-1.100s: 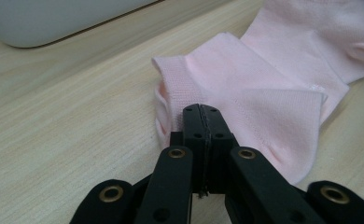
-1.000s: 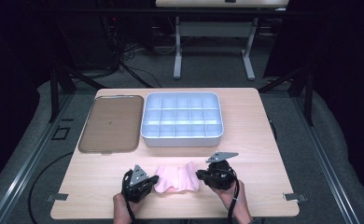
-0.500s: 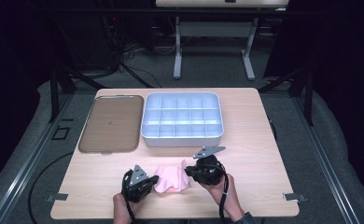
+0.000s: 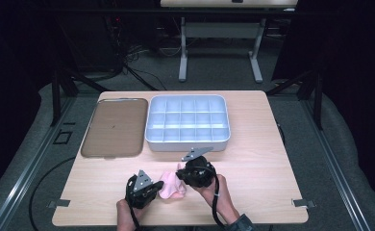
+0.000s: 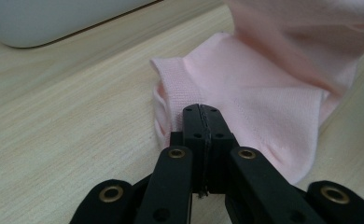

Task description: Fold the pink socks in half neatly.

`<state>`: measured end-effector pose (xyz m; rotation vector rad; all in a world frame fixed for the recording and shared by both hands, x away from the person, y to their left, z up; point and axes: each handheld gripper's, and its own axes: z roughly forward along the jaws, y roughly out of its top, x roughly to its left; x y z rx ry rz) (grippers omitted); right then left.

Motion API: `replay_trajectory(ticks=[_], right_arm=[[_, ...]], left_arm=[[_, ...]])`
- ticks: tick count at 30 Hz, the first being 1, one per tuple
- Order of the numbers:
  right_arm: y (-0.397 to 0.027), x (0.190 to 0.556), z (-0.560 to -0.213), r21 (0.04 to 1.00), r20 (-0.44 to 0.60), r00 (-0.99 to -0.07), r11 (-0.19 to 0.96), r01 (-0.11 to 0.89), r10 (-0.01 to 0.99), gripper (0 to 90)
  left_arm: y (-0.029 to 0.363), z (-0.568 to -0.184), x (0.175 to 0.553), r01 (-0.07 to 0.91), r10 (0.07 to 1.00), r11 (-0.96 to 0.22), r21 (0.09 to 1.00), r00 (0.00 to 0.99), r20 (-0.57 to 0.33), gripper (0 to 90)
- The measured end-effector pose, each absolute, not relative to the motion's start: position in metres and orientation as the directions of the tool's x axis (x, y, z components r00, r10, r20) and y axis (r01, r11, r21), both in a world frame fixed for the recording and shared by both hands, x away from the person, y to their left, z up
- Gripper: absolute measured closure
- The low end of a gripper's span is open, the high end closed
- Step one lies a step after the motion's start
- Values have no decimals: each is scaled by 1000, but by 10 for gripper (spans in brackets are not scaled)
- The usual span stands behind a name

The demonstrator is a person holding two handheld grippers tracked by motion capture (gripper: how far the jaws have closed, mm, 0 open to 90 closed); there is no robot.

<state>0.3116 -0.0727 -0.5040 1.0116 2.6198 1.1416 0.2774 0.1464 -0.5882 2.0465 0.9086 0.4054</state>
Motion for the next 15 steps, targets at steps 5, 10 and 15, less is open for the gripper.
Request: replay_trajectory(ticks=[5, 10, 15], right_arm=[[-62, 314, -508, 675, 157, -778, 509, 535, 608, 847], [-46, 315, -516, 656, 148, -789, 538, 530, 596, 847], [-36, 315, -524, 644, 143, -794, 553, 528, 591, 847]], left_arm=[[146, -588, 277, 456, 728, -386, 802, 685, -39, 897], [146, -588, 277, 456, 727, -386, 802, 685, -40, 897], [146, -588, 277, 454, 727, -388, 802, 686, -37, 897]])
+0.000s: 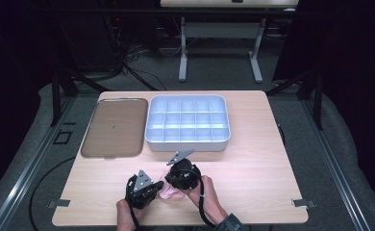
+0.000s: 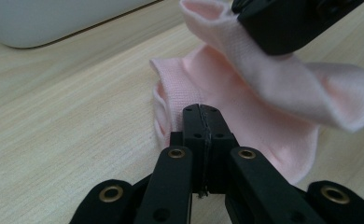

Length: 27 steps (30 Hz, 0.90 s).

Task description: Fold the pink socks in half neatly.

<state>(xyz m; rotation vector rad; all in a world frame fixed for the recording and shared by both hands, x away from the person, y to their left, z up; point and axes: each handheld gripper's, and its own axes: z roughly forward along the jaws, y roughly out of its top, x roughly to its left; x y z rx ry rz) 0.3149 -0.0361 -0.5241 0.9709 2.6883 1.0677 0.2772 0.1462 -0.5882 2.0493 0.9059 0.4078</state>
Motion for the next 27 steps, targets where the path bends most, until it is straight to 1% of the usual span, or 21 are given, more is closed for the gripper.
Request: replay_trajectory(ticks=[7, 12, 13, 14, 15, 16, 17, 18, 20, 22, 23, 24, 27], right_arm=[[-32, 318, -537, 628, 151, -797, 565, 535, 585, 844], [-36, 317, -543, 641, 206, -802, 542, 543, 561, 828], [-38, 317, -543, 649, 223, -809, 536, 540, 544, 654], [-38, 317, -543, 649, 223, -809, 536, 540, 544, 654], [-44, 319, -541, 652, 256, -812, 526, 546, 525, 593], [-48, 319, -540, 671, 257, -811, 506, 541, 526, 589], [-48, 319, -540, 671, 257, -811, 506, 541, 526, 589], [-59, 318, -536, 697, 264, -795, 461, 549, 547, 568], [-70, 317, -533, 705, 254, -784, 447, 551, 567, 559], [-79, 316, -533, 686, 223, -761, 456, 567, 610, 549], [-79, 316, -533, 686, 223, -761, 456, 567, 610, 549], [-84, 314, -536, 677, 208, -746, 456, 577, 633, 526], [-85, 312, -543, 662, 182, -728, 465, 588, 661, 506]], left_arm=[[146, -588, 277, 454, 726, -390, 801, 687, -36, 897], [146, -588, 277, 451, 724, -395, 800, 689, -31, 897], [146, -588, 277, 450, 723, -396, 800, 691, -31, 896], [146, -588, 277, 450, 723, -396, 800, 691, -31, 896], [146, -588, 277, 450, 723, -397, 800, 690, -30, 896], [146, -588, 277, 450, 723, -397, 800, 690, -30, 896], [146, -588, 277, 450, 723, -396, 800, 690, -30, 896], [146, -588, 277, 449, 723, -397, 800, 690, -29, 896], [146, -588, 277, 449, 723, -397, 801, 690, -29, 896], [146, -588, 277, 449, 723, -397, 800, 690, -29, 896], [146, -588, 277, 449, 724, -397, 800, 690, -28, 896], [146, -588, 277, 450, 724, -396, 801, 689, -29, 896], [146, -588, 277, 449, 724, -397, 801, 689, -27, 896]])
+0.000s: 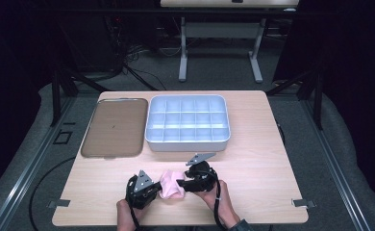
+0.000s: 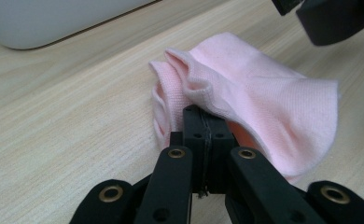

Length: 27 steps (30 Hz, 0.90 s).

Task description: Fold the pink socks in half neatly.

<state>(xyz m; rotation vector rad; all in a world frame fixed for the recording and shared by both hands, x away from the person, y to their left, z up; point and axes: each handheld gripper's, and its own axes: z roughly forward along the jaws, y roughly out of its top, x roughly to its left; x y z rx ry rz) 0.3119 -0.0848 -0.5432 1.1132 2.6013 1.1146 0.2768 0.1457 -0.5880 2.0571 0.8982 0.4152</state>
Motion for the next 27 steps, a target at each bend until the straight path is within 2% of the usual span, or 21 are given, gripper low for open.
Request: replay_trajectory(ticks=[2, 12, 18, 21, 27], right_arm=[[-80, 310, -552, 636, 131, -724, 503, 585, 677, 466], [-67, 305, -568, 596, 33, -734, 576, 560, 679, 320], [-68, 307, -569, 576, 52, -722, 570, 586, 690, 314], [-66, 306, -569, 570, 40, -716, 572, 589, 697, 316], [-67, 306, -569, 577, 38, -711, 566, 589, 702, 319]], left_arm=[[146, -588, 277, 449, 724, -397, 800, 690, -27, 896], [146, -588, 277, 449, 724, -397, 800, 690, -28, 896], [145, -588, 277, 441, 718, -408, 799, 696, -17, 891], [149, -588, 279, 460, 709, -375, 805, 701, -70, 849], [150, -586, 279, 468, 709, -367, 804, 701, -85, 797]])
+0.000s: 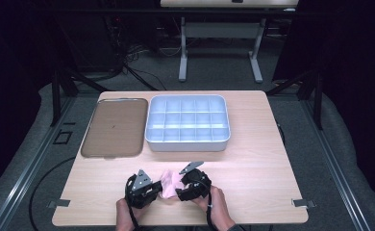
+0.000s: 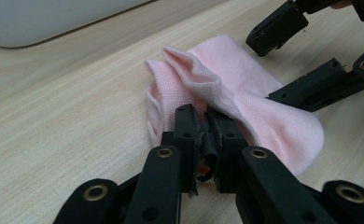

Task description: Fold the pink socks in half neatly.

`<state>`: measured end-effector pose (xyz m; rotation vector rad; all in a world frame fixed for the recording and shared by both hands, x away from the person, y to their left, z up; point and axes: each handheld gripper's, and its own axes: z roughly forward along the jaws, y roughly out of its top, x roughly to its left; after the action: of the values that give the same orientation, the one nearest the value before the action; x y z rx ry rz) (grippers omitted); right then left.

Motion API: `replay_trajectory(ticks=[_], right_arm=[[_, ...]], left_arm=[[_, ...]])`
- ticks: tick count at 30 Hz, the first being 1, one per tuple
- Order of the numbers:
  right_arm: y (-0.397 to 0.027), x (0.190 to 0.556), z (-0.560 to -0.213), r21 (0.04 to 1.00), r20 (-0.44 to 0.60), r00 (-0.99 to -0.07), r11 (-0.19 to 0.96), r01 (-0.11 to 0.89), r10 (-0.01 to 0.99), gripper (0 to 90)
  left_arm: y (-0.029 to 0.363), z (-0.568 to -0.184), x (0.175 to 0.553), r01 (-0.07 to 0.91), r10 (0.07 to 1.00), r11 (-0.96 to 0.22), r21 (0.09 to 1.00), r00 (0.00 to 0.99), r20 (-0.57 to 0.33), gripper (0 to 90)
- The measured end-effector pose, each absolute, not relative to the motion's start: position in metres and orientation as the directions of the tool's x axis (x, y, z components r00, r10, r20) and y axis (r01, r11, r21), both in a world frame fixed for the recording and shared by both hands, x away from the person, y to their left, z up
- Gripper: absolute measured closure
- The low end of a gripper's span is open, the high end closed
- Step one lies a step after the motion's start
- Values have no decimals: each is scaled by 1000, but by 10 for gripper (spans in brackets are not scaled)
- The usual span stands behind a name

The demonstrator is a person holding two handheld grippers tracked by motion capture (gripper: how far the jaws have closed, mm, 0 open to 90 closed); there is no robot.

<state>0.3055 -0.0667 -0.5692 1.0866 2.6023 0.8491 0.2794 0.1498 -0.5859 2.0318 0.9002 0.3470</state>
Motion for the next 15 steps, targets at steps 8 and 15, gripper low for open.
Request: replay_trajectory(ticks=[8, 15], right_arm=[[-71, 303, -570, 583, 41, -705, 556, 592, 708, 321], [-81, 301, -568, 566, 40, -702, 563, 603, 711, 334]], left_arm=[[159, -574, 279, 491, 725, -322, 810, 678, -123, 668], [163, -557, 278, 473, 730, -283, 834, 670, -133, 651]])
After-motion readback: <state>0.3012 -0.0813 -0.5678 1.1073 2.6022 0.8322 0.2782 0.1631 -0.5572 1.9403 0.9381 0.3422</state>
